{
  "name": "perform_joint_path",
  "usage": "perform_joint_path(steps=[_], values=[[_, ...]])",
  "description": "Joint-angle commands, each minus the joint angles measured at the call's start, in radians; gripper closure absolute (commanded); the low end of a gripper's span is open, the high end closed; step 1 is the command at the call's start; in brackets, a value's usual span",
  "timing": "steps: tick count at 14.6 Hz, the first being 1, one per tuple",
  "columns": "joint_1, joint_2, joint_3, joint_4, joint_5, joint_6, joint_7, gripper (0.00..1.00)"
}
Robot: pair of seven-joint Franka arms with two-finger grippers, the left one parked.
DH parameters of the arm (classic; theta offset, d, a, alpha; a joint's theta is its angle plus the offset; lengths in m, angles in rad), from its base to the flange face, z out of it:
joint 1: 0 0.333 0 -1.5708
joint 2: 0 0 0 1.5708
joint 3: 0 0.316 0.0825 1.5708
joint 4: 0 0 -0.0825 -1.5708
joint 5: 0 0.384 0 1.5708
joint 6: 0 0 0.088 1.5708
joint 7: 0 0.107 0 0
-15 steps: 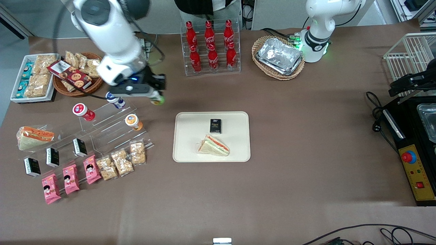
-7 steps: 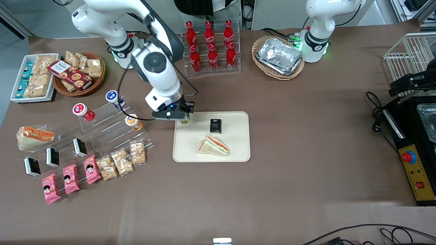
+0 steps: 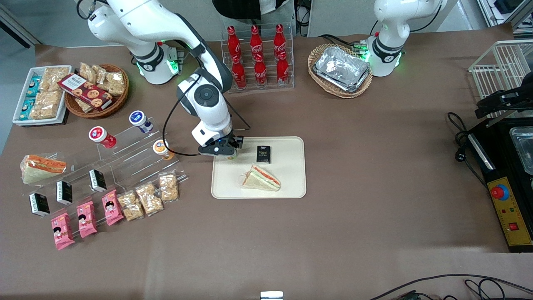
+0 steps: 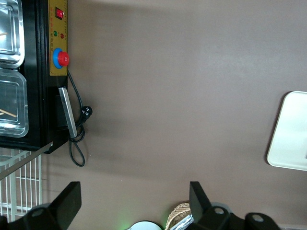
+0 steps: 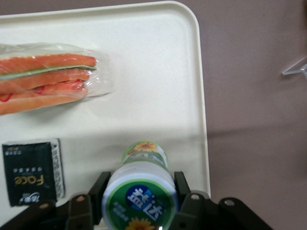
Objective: Place green gum on tray
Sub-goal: 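Lower the gum bottle onto the tray beside the black pack and release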
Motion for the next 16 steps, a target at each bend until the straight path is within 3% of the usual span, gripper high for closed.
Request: perform_joint_path(steps=[1,4,5,6,13,16], values=[[0.007,0.050,-0.014,0.010,-0.018,0.066,0.028,0.77],[0.005,0.073,-0.014,0.012,-0.018,0.104,0.030,0.70],[0.002,0.072,-0.014,0.015,-0.018,0.104,0.030,0.28],[-0.001,0.072,-0.014,0.015,-0.017,0.106,0.030,0.00],[-0.022,0.005,-0.036,0.023,-0.018,0.077,0.021,0.00],[-0.091,-0.122,-0.045,0.081,-0.017,-0.162,-0.100,0.00]])
